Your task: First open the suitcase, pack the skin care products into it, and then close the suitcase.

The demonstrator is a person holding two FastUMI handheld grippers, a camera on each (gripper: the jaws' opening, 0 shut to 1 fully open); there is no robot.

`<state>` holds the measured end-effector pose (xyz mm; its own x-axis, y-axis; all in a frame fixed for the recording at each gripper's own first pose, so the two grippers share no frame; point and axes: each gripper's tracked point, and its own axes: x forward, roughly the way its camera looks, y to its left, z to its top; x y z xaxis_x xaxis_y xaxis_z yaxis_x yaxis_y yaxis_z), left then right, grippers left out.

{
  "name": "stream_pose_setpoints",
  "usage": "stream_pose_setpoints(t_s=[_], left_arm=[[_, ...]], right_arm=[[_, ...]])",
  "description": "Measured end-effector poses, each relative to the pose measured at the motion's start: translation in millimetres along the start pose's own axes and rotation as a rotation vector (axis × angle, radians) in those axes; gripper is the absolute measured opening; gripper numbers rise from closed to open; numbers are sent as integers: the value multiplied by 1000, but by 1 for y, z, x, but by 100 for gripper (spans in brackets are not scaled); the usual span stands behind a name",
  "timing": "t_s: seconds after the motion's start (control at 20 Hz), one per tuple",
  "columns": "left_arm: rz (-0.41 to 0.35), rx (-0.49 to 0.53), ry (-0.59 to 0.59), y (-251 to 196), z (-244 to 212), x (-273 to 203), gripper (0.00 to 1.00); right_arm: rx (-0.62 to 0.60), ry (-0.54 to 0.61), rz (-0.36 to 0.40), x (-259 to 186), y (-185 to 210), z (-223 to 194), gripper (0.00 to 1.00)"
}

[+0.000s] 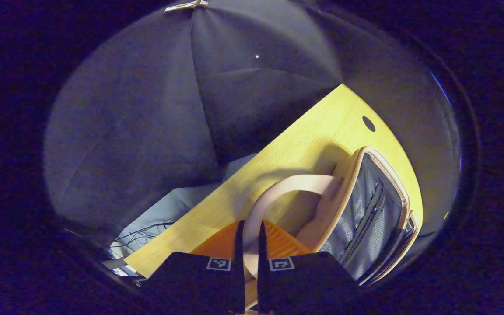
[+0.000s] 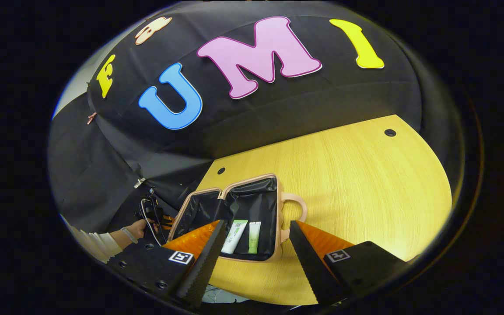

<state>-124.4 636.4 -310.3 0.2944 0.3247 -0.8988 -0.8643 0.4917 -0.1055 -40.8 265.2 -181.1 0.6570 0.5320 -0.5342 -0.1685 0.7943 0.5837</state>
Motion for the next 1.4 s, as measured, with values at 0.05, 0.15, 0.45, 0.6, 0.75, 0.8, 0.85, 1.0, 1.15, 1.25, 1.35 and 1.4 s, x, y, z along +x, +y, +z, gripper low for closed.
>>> stream_pose_setpoints(t_s=[0.05,0.15,0.45,0.6,0.75,0.8,0.85,1.0,1.15,1.25,1.35,1.4], left_arm=[[-22,8,-12,-5,1,-8,16],[-59,65,-34,-15,4,-24,12],[-113,198,-206,-44,31,-100,2],[-166,266,-306,-79,34,-160,6],[-299,280,-374,-143,24,-219,6],[-348,284,-387,-169,16,-239,6],[-405,316,-395,-207,3,-260,6],[-461,457,-397,-284,-47,-285,6],[-533,605,-345,-353,-117,-276,6],[-570,652,-265,-393,-164,-249,6],[-568,707,-198,-420,-217,-213,6],[-536,754,-181,-428,-232,-191,6]], right_arm=[[-6,-5,8,0,1,1,93],[-26,-8,23,-2,4,2,94],[-89,-30,100,-10,19,14,94],[-150,-38,146,-25,24,27,93],[-202,-63,181,-45,19,42,93],[-211,-68,193,-54,16,44,93],[-221,-69,197,-61,12,46,93],[-256,-67,195,-81,-8,48,93],[-255,-73,184,-96,-26,49,93],[-249,-79,169,-107,-39,50,93],[-244,-86,149,-119,-55,50,93],[-238,-93,138,-128,-62,51,93]])
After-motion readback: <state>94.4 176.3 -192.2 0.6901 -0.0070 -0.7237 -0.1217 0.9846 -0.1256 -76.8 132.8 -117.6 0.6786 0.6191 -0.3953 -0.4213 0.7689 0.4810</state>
